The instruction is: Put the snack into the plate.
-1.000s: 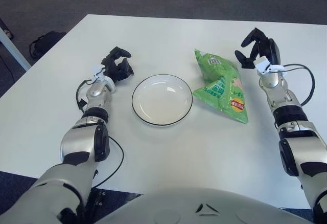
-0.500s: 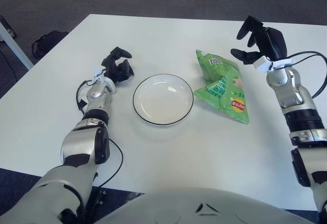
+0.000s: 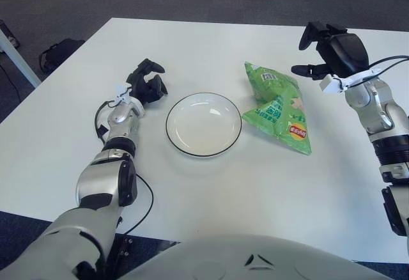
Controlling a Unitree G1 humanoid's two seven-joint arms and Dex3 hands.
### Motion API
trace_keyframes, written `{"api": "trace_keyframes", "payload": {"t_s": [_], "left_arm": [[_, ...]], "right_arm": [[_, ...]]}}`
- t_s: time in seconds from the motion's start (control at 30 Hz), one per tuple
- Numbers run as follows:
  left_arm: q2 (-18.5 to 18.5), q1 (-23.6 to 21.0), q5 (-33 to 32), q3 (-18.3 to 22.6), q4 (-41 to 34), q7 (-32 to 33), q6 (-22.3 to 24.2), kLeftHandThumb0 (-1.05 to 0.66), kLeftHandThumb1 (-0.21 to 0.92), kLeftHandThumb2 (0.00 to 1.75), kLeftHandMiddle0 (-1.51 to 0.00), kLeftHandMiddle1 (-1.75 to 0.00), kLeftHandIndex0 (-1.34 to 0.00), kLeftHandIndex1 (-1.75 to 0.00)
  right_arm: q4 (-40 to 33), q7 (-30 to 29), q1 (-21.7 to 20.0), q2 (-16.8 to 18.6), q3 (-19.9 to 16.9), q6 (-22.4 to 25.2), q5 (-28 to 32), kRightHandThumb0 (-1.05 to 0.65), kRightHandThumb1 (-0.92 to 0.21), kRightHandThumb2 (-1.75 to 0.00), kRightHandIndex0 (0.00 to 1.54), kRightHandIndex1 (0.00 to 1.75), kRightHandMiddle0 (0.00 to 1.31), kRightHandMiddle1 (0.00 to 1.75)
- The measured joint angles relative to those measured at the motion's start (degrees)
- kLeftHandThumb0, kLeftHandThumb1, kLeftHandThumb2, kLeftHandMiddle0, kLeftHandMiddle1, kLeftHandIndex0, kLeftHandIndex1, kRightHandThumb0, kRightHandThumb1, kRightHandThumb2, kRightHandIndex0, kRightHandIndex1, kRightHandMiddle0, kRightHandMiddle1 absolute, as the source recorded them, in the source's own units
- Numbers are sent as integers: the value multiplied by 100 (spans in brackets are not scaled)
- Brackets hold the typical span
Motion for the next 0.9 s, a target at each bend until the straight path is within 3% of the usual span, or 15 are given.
{"api": "trace_keyframes", "payload": {"t_s": [0.2, 0.37, 0.6, 0.9], "left_arm": [[4, 5, 3, -10, -5, 0, 4, -43, 47, 113, -91, -175, -49, -175], [6, 8, 5, -14, -5, 0, 3, -43, 47, 113, -91, -175, -49, -175], [17, 11, 10, -18, -3, 2, 2, -43, 47, 113, -91, -175, -49, -175], [18, 11, 11, -25, -3, 3, 2, -44, 46, 114, -94, -175, -50, -175]], "right_arm": [[-50, 144, -2, -357, 61, -611, -30, -59, -77, -71, 8, 68, 0, 100], [41, 115, -15, -705, 180, -1299, -268, -72, -88, -56, 4, 43, 0, 77], [208, 84, -15, -820, 213, -1809, -351, -84, -92, -57, 0, 26, 0, 57], [227, 90, -14, -791, 213, -2094, -294, -93, -92, -68, 0, 17, 0, 39]]}}
